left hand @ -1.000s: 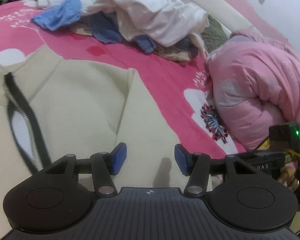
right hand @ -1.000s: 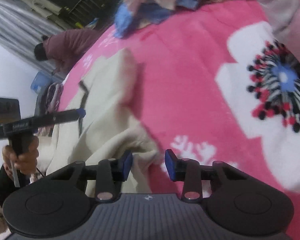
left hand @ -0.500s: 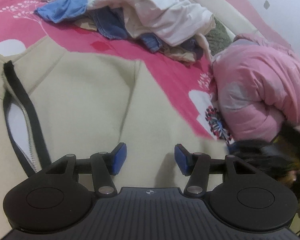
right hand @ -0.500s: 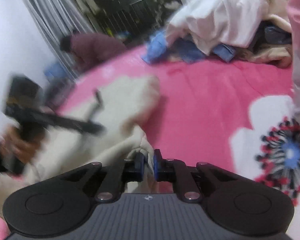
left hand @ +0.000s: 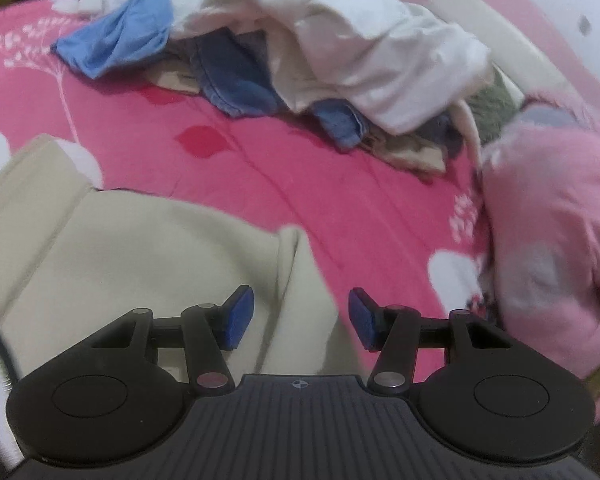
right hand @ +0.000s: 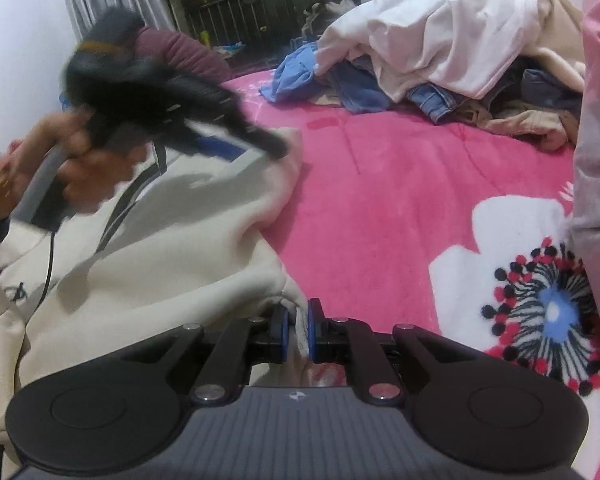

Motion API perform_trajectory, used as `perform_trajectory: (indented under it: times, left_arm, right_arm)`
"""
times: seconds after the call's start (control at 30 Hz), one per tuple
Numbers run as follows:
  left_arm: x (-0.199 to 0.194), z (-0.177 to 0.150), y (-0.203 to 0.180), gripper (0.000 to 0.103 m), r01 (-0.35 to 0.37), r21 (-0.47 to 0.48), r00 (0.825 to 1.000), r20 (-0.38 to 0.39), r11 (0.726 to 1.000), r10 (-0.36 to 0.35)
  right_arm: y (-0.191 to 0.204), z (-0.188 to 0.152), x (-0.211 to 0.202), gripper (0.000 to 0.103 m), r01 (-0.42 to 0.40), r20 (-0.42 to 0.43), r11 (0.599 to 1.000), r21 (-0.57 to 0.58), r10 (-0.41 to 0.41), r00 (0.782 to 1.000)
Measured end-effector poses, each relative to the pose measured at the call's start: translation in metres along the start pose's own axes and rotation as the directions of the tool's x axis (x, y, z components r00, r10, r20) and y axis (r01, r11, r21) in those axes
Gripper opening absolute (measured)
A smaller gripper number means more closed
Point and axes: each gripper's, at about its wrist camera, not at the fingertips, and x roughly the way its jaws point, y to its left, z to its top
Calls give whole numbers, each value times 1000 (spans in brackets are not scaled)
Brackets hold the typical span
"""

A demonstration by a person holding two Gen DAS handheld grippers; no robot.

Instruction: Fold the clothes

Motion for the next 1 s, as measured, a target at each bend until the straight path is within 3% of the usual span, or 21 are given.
perform_trajectory:
  times: [0.03,0.07,0.1,0.17,0.2,0.27,0.33,0.37,0.43,0.53,0.57,0.67,0.73,0.83,0.93,1.0]
  left_arm:
    - [-1,0,3,33,6,-29,1000,7,1000,-6]
    - [-2,0,7,19,12,-57,1000,16,998,-11]
    - [-3,-1,11,11,18,-86,1000,25,996,-15]
    - [-6,-1,18,9,30,-143,999,44,989,-24]
    - [-16,-3,26,8,86,-181,992,110,980,-67]
    - [-34,-11,44,8,204,-262,961,238,943,-142]
    - [-42,-23,67,8,307,-350,922,338,885,-186]
    - [-38,-29,75,8,299,-376,925,341,877,-169]
    - [-25,-39,83,8,218,-403,950,296,889,-98]
    - [-20,-46,92,8,239,-456,943,320,858,-93]
    - [-21,-45,89,8,236,-436,940,331,868,-90]
    - [-13,-39,78,9,150,-355,956,289,923,-44]
    - [-5,-42,77,14,112,-349,964,265,931,-17]
    - [-8,-39,79,15,116,-360,967,254,926,-22]
    - [-12,-32,76,25,99,-354,974,225,930,-18]
    - [-18,-26,71,37,69,-341,977,214,938,5]
  right_arm:
    - [0,-1,0,10,4,1,1000,-2,-4,1000]
    - [1,-1,1,10,8,2,1000,-4,-8,1000]
    - [2,-2,1,10,14,5,1000,-9,-14,1000]
    - [5,-4,-3,10,31,28,999,-31,-30,999]
    - [8,-5,-5,10,42,46,998,-43,-40,998]
    - [11,-9,-12,10,63,95,996,-58,-57,994]
    - [9,-14,-15,10,80,133,995,-51,-73,988]
    - [7,-16,-14,10,84,137,995,-45,-77,988]
    - [4,-19,-9,10,93,133,995,-34,-88,987]
    - [4,-23,-2,10,124,134,991,-45,-117,984]
    - [6,-24,-3,10,137,150,989,-54,-128,980]
    - [9,-28,0,11,165,156,981,-100,-148,977]
    - [4,-33,3,24,178,155,977,-119,-159,975]
    - [-1,-35,2,44,196,154,972,-127,-176,972]
    - [-5,-35,-7,49,193,125,972,-133,-177,976]
    - [-8,-34,-14,50,187,97,973,-137,-175,980]
